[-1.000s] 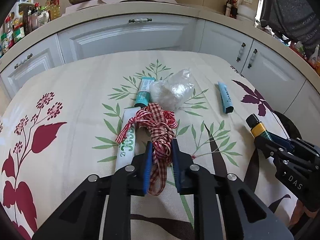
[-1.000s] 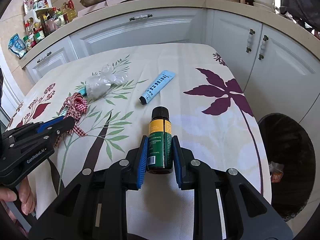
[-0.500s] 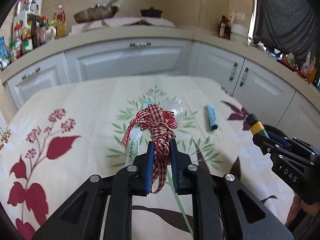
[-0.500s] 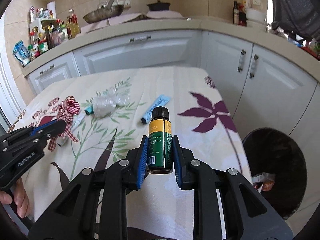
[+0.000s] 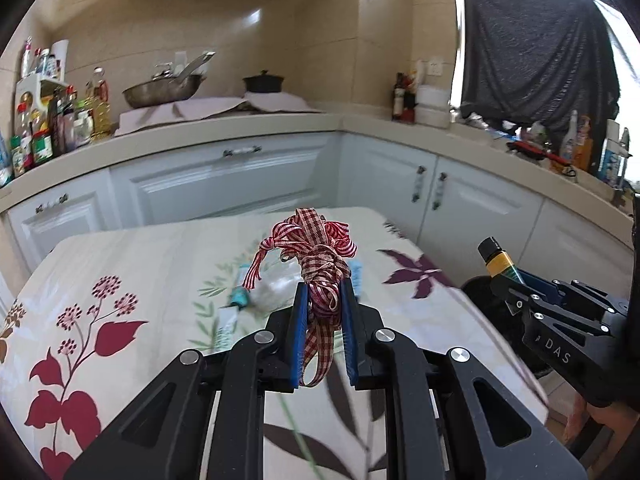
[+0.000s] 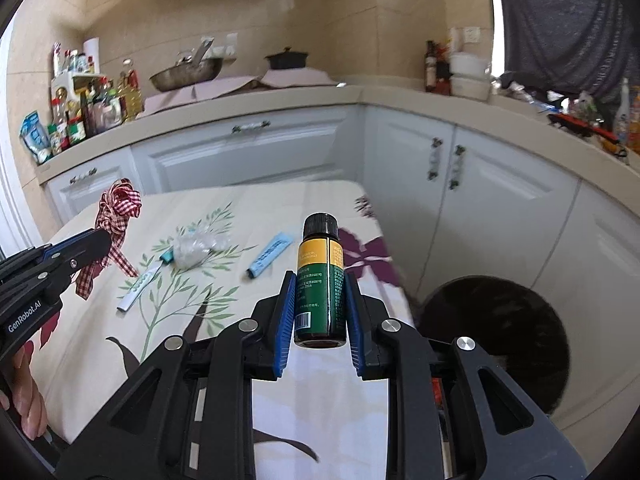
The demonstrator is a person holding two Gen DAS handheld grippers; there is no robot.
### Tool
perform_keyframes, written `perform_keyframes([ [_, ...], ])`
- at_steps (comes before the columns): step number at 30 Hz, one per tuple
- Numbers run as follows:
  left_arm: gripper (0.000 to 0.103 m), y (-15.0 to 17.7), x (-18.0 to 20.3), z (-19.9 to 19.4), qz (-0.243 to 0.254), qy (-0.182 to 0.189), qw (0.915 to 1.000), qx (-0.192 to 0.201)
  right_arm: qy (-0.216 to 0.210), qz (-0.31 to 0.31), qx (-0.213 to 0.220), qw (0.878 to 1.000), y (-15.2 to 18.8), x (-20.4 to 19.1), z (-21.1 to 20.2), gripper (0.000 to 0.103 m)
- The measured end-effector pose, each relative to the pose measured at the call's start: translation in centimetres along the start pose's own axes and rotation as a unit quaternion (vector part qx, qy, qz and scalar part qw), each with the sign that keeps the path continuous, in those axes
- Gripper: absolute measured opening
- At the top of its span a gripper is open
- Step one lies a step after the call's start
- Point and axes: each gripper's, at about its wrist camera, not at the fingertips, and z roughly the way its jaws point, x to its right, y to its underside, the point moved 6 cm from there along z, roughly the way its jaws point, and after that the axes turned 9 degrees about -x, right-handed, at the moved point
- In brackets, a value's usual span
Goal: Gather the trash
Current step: 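Carry the green can and checkered ribbon over the black bin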
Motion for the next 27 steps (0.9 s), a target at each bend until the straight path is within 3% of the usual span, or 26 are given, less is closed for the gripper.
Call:
perform_keyframes([
  [9, 0.017, -0.6, 5.2, -0.6, 0.027, 0.044, 0.9985, 0.018, 0.065, 0.032, 0.042, 0.996, 0.8, 5.4, -3.7, 0.023],
  [27, 0.017, -0.4, 15.3, 1.3, 0.088, 0.114, 0.9895, 0.015, 0.141, 0.096, 0.052, 0.984, 3.6, 14.7, -6.7, 0.023],
])
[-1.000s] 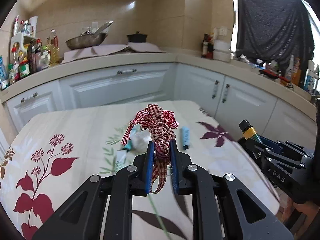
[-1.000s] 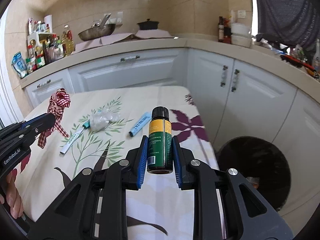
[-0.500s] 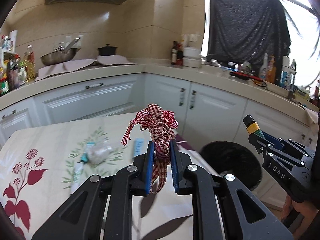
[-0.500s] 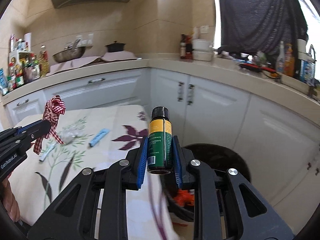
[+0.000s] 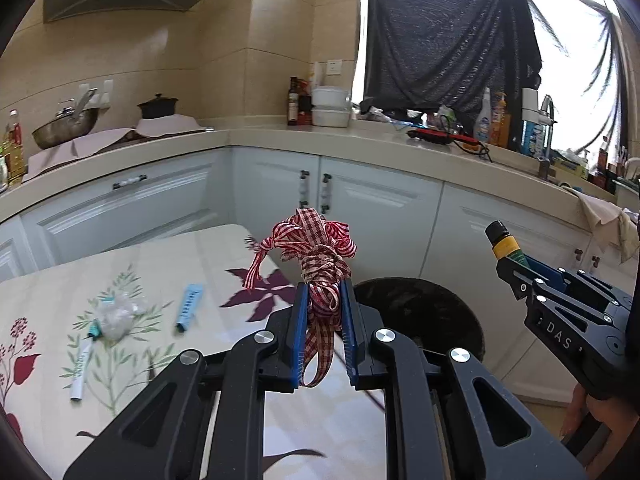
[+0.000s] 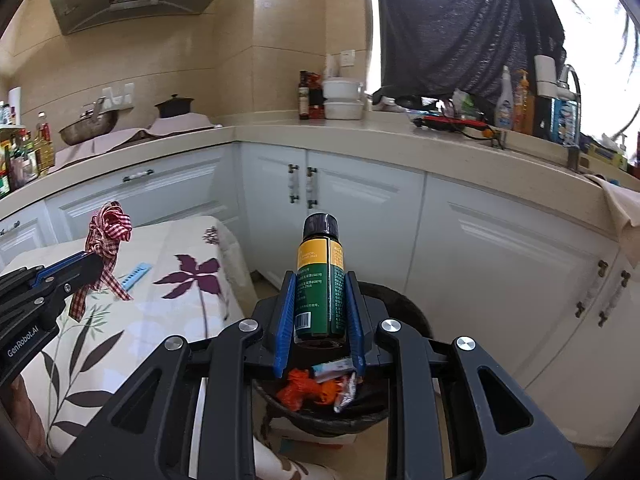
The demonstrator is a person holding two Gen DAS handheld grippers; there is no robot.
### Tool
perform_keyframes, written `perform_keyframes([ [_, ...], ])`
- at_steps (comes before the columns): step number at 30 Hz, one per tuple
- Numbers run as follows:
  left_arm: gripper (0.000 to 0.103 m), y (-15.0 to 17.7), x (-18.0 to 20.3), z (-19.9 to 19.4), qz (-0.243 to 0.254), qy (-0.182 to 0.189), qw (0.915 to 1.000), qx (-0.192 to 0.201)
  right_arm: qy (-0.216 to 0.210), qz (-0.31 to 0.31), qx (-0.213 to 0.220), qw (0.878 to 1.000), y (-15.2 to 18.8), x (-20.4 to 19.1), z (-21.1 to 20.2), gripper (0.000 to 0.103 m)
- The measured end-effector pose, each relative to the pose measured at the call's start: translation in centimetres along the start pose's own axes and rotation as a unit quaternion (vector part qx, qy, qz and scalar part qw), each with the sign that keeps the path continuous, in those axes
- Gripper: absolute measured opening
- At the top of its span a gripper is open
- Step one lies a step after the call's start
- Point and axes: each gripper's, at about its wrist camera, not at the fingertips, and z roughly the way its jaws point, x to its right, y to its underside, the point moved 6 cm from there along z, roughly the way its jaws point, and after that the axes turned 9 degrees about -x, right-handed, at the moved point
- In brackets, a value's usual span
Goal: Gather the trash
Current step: 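Carry the green can and checkered ribbon over the black bin, then open both grippers to drop the can and ribbon into the bin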
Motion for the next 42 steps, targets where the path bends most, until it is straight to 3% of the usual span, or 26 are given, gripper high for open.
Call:
perform_keyframes([
  [15, 0.017, -0.8, 4.7, 3.0, 0.033, 0.024, 0.9991, -0.008, 0.021, 0.024, -0.005, 0.999, 0.5, 3.3, 1.3, 0.023],
  [39, 0.018, -1.3, 8.2, 9.9, 0.050, 0.020, 0.9981, -0.031, 0.039, 0.053, -0.022, 0.998, 1.0, 6.4, 6.7, 0.023],
  [42, 0.028, -1.2, 8.2, 10.8, 0.050, 0.016, 0.9980, -0.036, 0.042, 0.059, -0.024, 0.997, 1.2, 6.7, 7.7, 0.025],
])
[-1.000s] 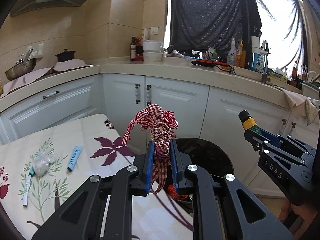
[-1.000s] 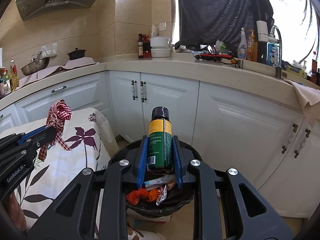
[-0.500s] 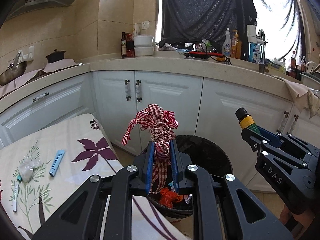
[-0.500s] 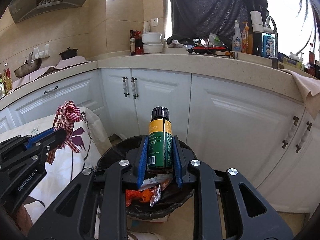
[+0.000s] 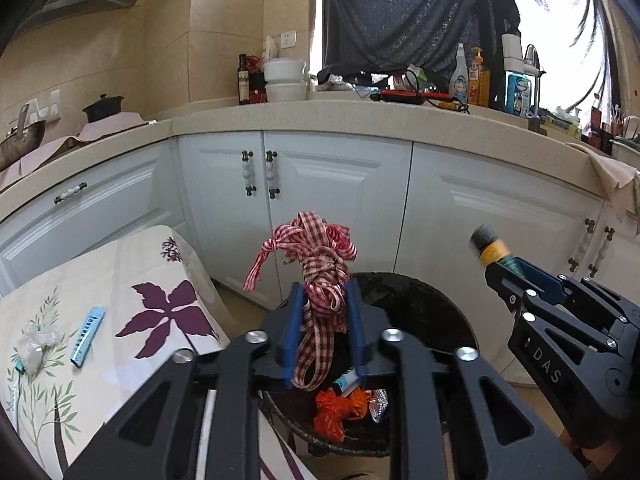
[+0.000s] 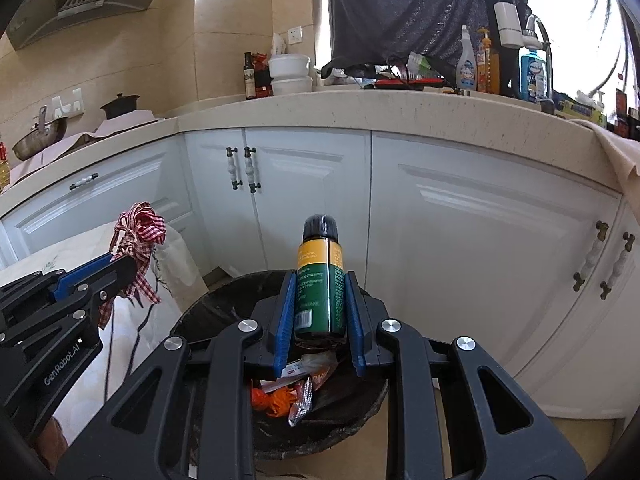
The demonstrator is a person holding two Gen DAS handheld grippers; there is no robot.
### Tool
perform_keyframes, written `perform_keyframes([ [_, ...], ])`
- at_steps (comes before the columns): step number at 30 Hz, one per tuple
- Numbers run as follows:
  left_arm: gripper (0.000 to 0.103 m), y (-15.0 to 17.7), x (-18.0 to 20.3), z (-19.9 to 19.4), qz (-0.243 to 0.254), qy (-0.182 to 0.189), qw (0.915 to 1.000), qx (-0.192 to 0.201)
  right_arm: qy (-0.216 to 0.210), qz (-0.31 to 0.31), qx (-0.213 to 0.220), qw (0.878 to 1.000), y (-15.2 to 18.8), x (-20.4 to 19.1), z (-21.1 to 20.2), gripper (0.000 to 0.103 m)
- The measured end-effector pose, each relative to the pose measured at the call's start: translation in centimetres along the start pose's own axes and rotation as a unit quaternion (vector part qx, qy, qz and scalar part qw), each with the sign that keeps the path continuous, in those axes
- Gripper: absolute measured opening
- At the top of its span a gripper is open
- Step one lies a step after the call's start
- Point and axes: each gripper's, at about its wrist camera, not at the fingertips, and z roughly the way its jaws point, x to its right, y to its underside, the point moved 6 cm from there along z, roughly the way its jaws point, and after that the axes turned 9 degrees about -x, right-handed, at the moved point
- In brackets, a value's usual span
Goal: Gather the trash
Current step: 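Open both grippers to drop the can and ribbon into the bin, then move both open grippers back over the tubes on the table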
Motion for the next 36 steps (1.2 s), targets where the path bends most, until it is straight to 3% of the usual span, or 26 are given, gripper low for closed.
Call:
perform_keyframes([
  [2, 0.033, 0.1, -0.2, 0.5, -0.002, -0.003, 1.0000, -0.005, -0.001, 0.006, -0.007, 1.000, 0.1, 0.2, 0.6, 0.026],
  [4, 0.038, 0.2, -0.6, 0.8, -0.007, -0.003, 0.9999, -0.010, 0.000, 0.010, -0.009, 1.000, 0.3, 0.2, 0.9, 0.034],
  [9, 0.050, 0.2, -1.3, 1.1, -0.021, -0.005, 0.9996, -0.015, 0.000, 0.004, -0.012, 1.000, 0.3, -0.3, 1.2, 0.035],
  [26, 0.062, 0.6, -3.5, -0.2, -0.034, -0.026, 0.9990, -0.012, -0.015, -0.001, -0.013, 1.000, 0.2, -2.4, 0.7, 0.048],
  [36, 0.067, 2.7, -9.4, -3.4, -0.063, -0.086, 0.9942, -0.011, -0.056, -0.030, -0.018, 0.998, 0.3, -7.2, 0.2, 0.048],
])
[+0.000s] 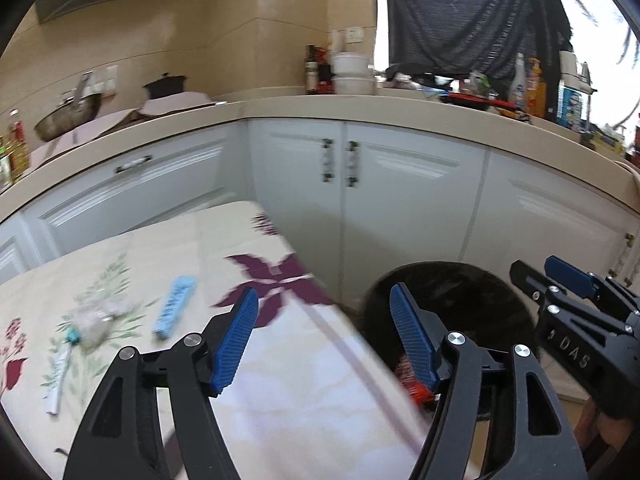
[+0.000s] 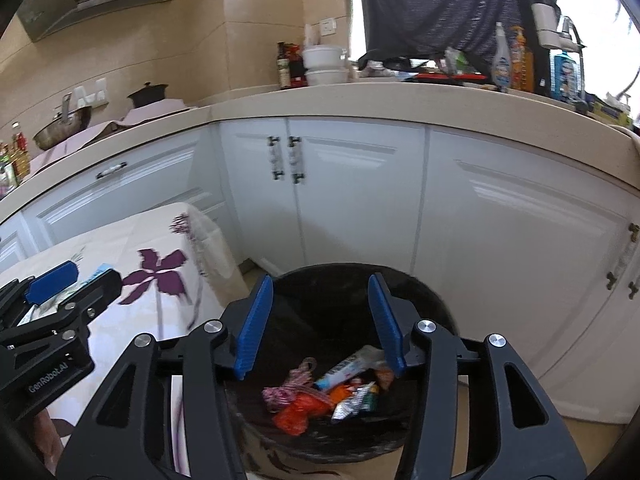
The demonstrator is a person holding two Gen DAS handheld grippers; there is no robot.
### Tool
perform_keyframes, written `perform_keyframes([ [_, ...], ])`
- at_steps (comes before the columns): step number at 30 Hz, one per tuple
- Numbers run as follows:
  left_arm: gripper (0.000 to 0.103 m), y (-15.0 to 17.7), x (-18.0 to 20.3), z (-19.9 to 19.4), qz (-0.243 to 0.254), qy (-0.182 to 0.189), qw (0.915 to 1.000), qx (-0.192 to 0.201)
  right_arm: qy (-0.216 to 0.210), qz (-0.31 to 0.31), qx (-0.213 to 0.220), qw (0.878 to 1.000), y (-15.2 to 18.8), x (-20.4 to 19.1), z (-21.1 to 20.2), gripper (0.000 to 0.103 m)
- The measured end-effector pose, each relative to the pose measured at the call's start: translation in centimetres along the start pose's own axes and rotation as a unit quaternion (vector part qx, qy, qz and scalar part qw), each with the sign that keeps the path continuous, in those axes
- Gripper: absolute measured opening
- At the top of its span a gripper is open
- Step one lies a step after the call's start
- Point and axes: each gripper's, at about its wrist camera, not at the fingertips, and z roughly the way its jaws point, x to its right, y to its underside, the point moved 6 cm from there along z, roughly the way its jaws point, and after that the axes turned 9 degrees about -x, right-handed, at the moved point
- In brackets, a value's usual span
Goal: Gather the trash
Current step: 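Move both open grippers back over the tubes on the table, then grasp the white tube with green print with the left gripper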
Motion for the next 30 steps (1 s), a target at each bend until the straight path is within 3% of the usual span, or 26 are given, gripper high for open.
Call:
perform_keyframes([
  [8, 0.067, 1.7, -7.7, -1.5, -0.043, -0.066, 0.9968, -0.012, -0.051, -0.041, -0.011, 0.998, 0.1, -6.6, 0.4, 0.048],
  [19, 0.068, 6.0, -18.4, -2.8, -0.118, -0.140, 0.9820, -0.048, -0.105, -0.105, -0.029, 0.989, 0.8, -15.5, 0.6, 0.048],
  [25, 0.068, 7.4, -22.7, -2.7, -0.161, -0.140, 0.9740, -0.077, -0.134, -0.135, -0.044, 0.981, 1.4, -20.3, 1.0, 0.048],
  [30, 0.068, 8.1, -24.0, -1.9, -0.171, -0.122, 0.9721, -0.104, -0.148, -0.153, -0.061, 0.975, 1.9, -22.9, 1.6, 0.050],
])
